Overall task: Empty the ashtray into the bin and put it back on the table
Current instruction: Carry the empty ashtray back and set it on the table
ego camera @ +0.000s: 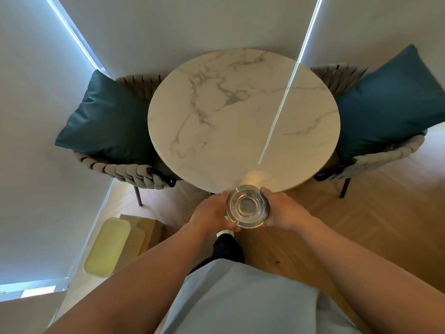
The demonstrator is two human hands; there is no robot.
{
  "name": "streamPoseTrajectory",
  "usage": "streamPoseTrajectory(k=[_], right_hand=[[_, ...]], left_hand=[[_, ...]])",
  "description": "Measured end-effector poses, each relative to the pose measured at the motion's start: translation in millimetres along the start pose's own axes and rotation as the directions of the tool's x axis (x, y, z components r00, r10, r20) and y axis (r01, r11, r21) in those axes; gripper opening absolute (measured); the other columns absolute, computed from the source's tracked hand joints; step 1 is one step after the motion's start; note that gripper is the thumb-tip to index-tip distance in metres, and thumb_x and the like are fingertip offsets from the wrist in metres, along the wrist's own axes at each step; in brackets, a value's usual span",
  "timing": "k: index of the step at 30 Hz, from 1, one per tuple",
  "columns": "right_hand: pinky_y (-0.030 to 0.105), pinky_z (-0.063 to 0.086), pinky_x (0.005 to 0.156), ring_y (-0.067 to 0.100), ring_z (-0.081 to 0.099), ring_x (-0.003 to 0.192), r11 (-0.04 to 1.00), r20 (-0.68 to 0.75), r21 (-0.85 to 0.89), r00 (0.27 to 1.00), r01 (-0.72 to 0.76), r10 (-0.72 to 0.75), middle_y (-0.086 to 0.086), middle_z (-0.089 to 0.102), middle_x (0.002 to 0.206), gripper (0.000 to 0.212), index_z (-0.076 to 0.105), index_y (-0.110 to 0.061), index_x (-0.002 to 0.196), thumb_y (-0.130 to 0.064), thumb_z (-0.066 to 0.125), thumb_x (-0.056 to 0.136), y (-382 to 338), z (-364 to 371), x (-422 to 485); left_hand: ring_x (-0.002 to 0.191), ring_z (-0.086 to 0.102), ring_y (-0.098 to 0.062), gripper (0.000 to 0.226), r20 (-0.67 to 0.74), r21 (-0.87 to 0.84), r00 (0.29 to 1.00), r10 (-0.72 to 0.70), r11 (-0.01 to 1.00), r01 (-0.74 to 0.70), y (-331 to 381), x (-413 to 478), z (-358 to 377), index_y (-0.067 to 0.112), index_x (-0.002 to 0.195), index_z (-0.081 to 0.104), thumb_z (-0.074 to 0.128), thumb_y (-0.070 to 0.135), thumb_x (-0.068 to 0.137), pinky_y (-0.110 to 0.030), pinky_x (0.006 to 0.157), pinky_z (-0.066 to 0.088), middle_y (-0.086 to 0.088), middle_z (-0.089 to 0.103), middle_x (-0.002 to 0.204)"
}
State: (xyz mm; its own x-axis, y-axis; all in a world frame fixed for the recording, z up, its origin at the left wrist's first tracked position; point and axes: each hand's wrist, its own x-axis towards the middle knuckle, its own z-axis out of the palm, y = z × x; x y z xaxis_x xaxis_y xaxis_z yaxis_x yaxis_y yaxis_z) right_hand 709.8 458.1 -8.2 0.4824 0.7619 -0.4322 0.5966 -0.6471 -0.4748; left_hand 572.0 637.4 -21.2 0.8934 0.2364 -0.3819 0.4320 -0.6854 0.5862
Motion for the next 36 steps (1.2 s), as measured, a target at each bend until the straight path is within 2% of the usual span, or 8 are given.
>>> streamPoseTrajectory(k=[5,14,18,21,25,30,32,36], right_hand=[[0.045,0.056,0.08,0.026,0.065,0.094,0.999,0.035,-0.026,0.999,-0.034,0.035,0.004,0.066,0.107,0.076,0.042,-0.021,0.121,-0.036,0.088,0.062,-2.1,-22.4,58.9],[0.046,0.055,0.081,0.029,0.064,0.095,0.993,0.019,-0.01,0.993,-0.119,0.119,0.007,0.066,0.108,0.084,0.039,-0.017,0.133,-0.033,0.086,0.065,-0.2,-78.1,160.8],[0.042,0.054,0.079,0.028,0.062,0.095,0.99,-0.005,0.031,0.991,-0.135,0.135,0.008,0.065,0.107,0.082,0.041,-0.016,0.13,-0.031,0.086,0.063,4.5,-103.2,199.8],[0.039,0.053,0.079,0.029,0.061,0.098,0.987,-0.003,0.047,0.988,-0.151,0.152,0.008,0.065,0.11,0.089,0.039,-0.014,0.136,-0.033,0.086,0.063,10.7,-116.3,225.0],[0.038,0.052,0.083,0.029,0.061,0.104,0.988,0.01,0.05,0.989,-0.148,0.148,0.009,0.063,0.115,0.099,0.036,-0.011,0.141,-0.036,0.088,0.061,22.7,-133.3,263.1],[0.039,0.053,0.082,0.027,0.062,0.103,0.993,-0.025,0.006,0.993,-0.116,0.116,0.005,0.063,0.116,0.105,0.032,-0.015,0.143,-0.043,0.089,0.06,40.6,-153.9,310.7],[0.041,0.054,0.082,0.028,0.063,0.101,0.995,-0.039,-0.007,0.994,-0.1,0.1,0.005,0.063,0.115,0.109,0.027,-0.016,0.145,-0.042,0.089,0.06,47.0,-158.3,326.3],[0.045,0.055,0.079,0.029,0.064,0.095,0.996,-0.049,-0.015,0.995,-0.091,0.09,0.006,0.064,0.107,0.093,0.034,-0.017,0.131,-0.041,0.089,0.06,53.0,-161.6,350.4]], left_hand=[[0.106,0.057,-0.016,0.092,0.005,0.018,1.0,-0.001,1.0,0.001,-18.4,53.0,-30.0,0.026,0.132,0.044,0.088,0.05,0.055,-0.041,0.093,0.05,0.005,0.062,0.12],[0.107,0.054,-0.02,0.098,0.005,0.09,1.0,0.025,0.996,-0.025,-36.5,161.9,-94.5,0.029,0.133,0.041,0.088,0.057,0.051,-0.039,0.09,0.048,0.002,0.061,0.12],[0.11,0.053,-0.022,0.096,0.011,0.129,0.999,0.04,0.991,-0.041,-36.7,207.1,-124.8,0.026,0.133,0.043,0.088,0.053,0.053,-0.04,0.091,0.047,0.0,0.061,0.121],[0.111,0.053,-0.023,0.095,0.02,0.136,0.999,0.036,0.99,-0.038,-36.7,234.9,-137.6,0.024,0.133,0.045,0.088,0.052,0.054,-0.04,0.092,0.045,0.0,0.062,0.121],[0.108,0.054,-0.023,0.092,0.009,0.136,1.0,0.022,0.99,-0.023,-39.6,275.3,-147.9,0.024,0.13,0.046,0.088,0.05,0.053,-0.041,0.09,0.047,0.001,0.063,0.119],[0.113,0.055,-0.026,0.106,-0.046,0.112,0.999,-0.029,0.993,0.034,-43.2,321.0,-155.1,0.023,0.142,0.035,0.088,0.048,0.054,-0.04,0.093,0.045,-0.004,0.06,0.124],[0.112,0.057,-0.026,0.103,-0.062,0.098,0.997,-0.04,0.994,0.046,-45.7,337.3,-157.6,0.025,0.14,0.037,0.089,0.048,0.053,-0.04,0.093,0.046,-0.003,0.06,0.124],[0.111,0.053,-0.024,0.098,-0.074,0.116,0.996,-0.043,0.992,0.051,-54.8,360.0,-162.5,0.026,0.135,0.041,0.089,0.048,0.052,-0.036,0.091,0.044,-0.002,0.059,0.121]])
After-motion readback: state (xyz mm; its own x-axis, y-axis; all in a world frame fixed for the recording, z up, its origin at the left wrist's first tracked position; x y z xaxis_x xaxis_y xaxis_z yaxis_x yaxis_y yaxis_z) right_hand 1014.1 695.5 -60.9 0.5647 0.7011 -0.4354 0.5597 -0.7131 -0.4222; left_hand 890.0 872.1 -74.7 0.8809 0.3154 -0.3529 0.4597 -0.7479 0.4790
